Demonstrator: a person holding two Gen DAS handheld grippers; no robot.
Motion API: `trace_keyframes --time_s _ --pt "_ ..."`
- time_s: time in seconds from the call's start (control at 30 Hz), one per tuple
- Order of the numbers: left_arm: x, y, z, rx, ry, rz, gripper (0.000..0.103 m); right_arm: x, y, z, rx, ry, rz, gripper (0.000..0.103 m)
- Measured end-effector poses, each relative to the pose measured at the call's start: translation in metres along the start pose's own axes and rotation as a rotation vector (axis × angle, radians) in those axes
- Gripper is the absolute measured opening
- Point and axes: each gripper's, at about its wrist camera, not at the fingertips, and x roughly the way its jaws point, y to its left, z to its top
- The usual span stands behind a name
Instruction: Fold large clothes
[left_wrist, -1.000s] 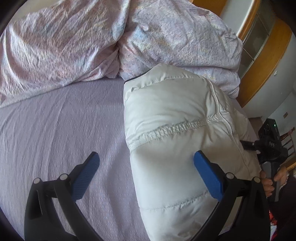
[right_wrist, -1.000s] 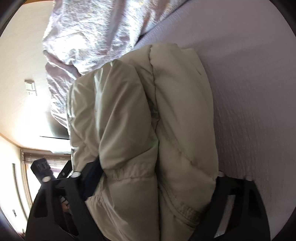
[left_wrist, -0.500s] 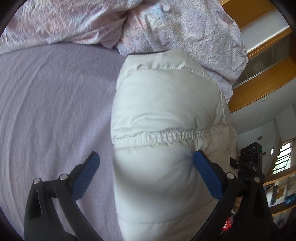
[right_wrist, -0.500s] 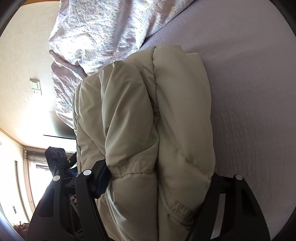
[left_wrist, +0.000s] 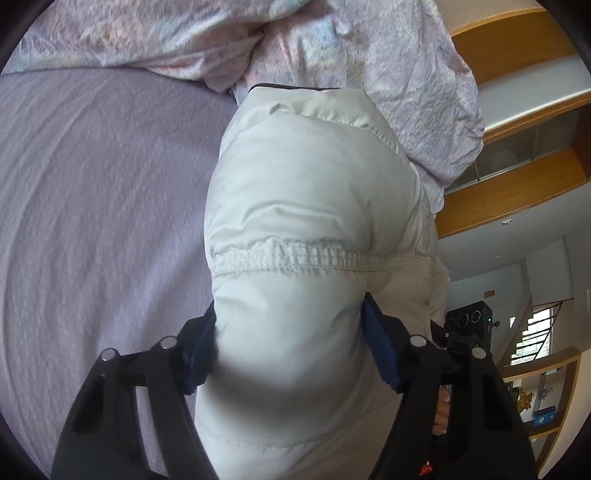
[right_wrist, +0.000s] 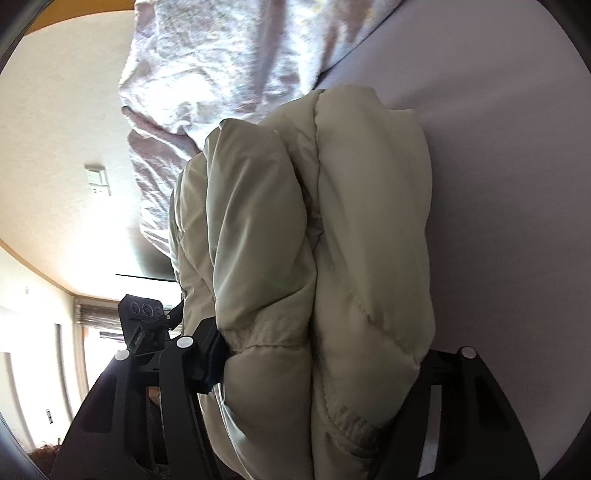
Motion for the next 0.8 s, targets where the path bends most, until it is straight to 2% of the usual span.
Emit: trace_keyframes --time_s 0.23,0.53,0.63,0.73,0.8 --pt "-0.047 0.023 0.026 -0.033 -0.100 0.015 0.069 0.045 0.042 0.022 -0.069 0.036 0.098 0.059" --pt "-0.083 0.066 0.055 -0.083 -0.176 0.072 0.069 0.110 0.077 0.042 -0.122 0.086 0.102 0.059" --pt "-0.084 0.080 0.062 -0.082 -0.179 0.110 0.069 0.124 0.075 0.043 -0.123 0.092 0.069 0.059" --pt "-0.074 0.091 0.068 -0.072 -0.167 0.185 0.071 0.138 0.070 0.043 -0.120 0.080 -0.037 0.060" --pt "-0.071 0.090 0.068 -0.046 -0.192 0.212 0.072 0.142 0.069 0.039 -0.117 0.057 -0.058 0.061"
